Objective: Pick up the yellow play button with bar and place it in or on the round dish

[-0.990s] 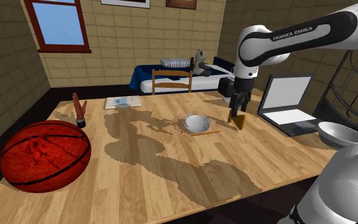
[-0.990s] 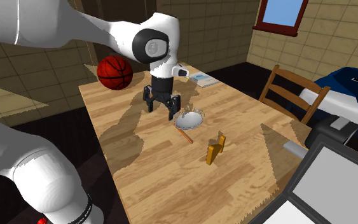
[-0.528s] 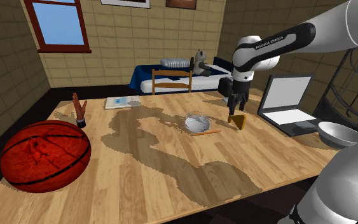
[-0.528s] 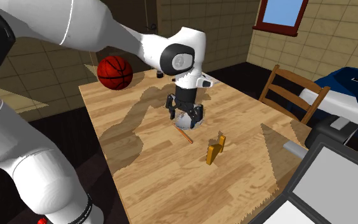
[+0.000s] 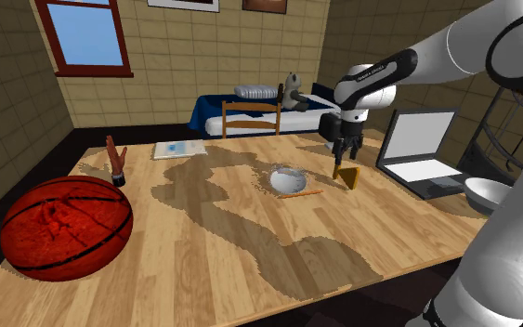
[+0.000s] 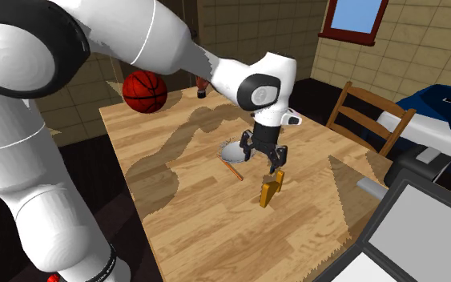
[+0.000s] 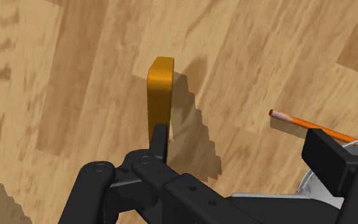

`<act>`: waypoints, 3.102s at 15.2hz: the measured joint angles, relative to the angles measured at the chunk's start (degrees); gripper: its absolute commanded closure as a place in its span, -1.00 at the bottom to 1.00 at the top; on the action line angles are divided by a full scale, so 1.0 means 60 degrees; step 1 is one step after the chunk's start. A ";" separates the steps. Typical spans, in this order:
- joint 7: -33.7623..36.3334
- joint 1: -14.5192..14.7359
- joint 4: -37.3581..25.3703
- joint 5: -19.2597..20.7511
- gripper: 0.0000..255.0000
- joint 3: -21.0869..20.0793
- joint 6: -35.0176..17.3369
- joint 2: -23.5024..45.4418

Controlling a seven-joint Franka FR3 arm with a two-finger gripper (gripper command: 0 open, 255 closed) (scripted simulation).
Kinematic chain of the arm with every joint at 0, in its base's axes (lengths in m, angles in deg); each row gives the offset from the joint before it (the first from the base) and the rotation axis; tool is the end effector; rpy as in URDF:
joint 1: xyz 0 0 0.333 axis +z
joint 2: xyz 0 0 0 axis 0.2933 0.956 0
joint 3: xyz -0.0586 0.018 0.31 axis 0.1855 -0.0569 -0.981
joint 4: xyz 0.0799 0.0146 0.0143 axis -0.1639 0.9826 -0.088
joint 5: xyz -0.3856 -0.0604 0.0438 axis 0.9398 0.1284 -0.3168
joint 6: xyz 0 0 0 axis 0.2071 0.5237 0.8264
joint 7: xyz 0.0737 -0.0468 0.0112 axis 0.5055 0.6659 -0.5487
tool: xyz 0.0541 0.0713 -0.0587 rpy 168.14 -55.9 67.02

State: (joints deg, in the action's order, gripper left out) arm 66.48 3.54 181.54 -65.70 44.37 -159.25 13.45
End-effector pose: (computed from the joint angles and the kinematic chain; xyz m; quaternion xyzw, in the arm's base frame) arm 0.4636 -0.2769 0.3953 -0.9962 0.0706 0.0481 0.0157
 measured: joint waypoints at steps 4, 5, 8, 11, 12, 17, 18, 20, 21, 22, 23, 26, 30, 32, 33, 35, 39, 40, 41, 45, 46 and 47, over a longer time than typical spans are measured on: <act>-0.0403 -0.0371 -0.1173 -0.0455 -1.00 0.0237 -0.0223 0.1395; -0.0433 -0.0411 -0.1225 -0.0497 -1.00 0.0256 -0.0290 0.1510; -0.0480 -0.0453 -0.1205 -0.0598 -1.00 0.0248 -0.0574 0.1778; -0.0530 -0.0474 -0.1024 -0.0670 -1.00 0.0231 -0.0917 0.1948; -0.0552 -0.0484 -0.0965 -0.0691 -1.00 0.0228 -0.1021 0.1996; -0.0580 -0.0501 -0.0939 -0.0718 -1.00 0.0225 -0.1113 0.2063; -0.0581 -0.0501 -0.0939 -0.0719 -1.00 0.0224 -0.1115 0.2064; -0.0581 -0.0501 -0.0939 -0.0719 1.00 0.0224 -0.1115 0.2064; -0.0581 -0.0501 -0.0939 -0.0719 1.00 0.0224 -0.1115 0.2064; -0.0580 -0.0502 -0.0943 -0.0717 1.00 0.0227 -0.1117 0.2061; -0.0580 -0.0501 -0.0948 -0.0719 1.00 0.0226 -0.1117 0.2058; -0.0577 -0.0487 -0.0948 -0.0724 1.00 0.0211 -0.1103 0.2045; -0.0563 -0.0487 -0.0967 -0.0708 1.00 0.0220 -0.1057 0.2021; -0.0546 -0.0484 -0.1013 -0.0657 1.00 0.0241 -0.0896 0.1908; -0.0539 -0.0484 -0.1095 -0.0643 1.00 0.0248 -0.0789 0.1882; -0.0485 -0.0458 -0.1165 -0.0576 1.00 0.0262 -0.0560 0.1714; -0.0442 -0.0446 -0.1466 -0.0495 1.00 0.0285 -0.0076 0.1519; -0.0430 -0.0440 -0.1483 -0.0468 1.00 0.0292 0.0012 0.1444; -0.0411 -0.0430 -0.1510 -0.0439 1.00 0.0296 0.0113 0.1367; -0.0380 -0.0422 -0.1832 -0.0377 1.00 0.0311 0.0579 0.1214; -0.0368 -0.0418 -0.1887 -0.0353 1.00 0.0316 0.0695 0.1149; -0.0349 -0.0410 -0.1961 -0.0332 1.00 0.0317 0.0819 0.1094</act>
State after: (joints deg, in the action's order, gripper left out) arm 64.39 1.09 169.78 -67.69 46.26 -154.34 20.01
